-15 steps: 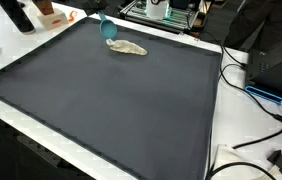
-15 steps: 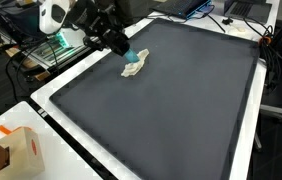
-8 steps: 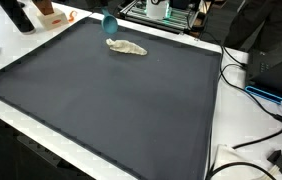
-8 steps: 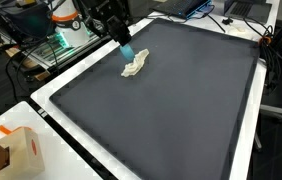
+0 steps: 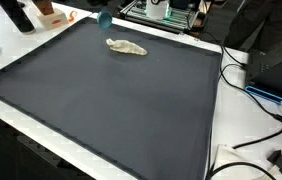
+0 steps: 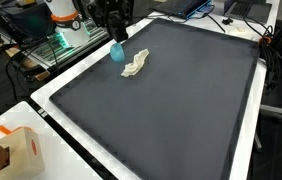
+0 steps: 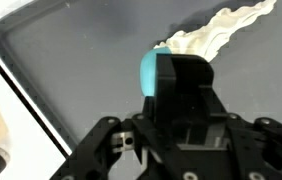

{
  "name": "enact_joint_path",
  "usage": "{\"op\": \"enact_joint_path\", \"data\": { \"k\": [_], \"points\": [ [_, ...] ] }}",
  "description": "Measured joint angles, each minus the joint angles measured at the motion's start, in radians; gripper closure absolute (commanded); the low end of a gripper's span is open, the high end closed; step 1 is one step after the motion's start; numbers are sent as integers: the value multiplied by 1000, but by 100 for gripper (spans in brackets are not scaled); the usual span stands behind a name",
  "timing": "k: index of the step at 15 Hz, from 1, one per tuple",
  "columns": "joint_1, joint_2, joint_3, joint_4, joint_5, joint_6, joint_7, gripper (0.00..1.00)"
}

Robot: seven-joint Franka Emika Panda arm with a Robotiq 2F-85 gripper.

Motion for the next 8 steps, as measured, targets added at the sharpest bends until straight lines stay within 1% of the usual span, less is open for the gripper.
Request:
{"op": "enact_joint_path", "data": {
  "k": [4,8],
  "points": [
    [-1,7,50,12,-211,-26,171,75],
    [-3,33,73,25,-398,-58,334,75]
  ]
}}
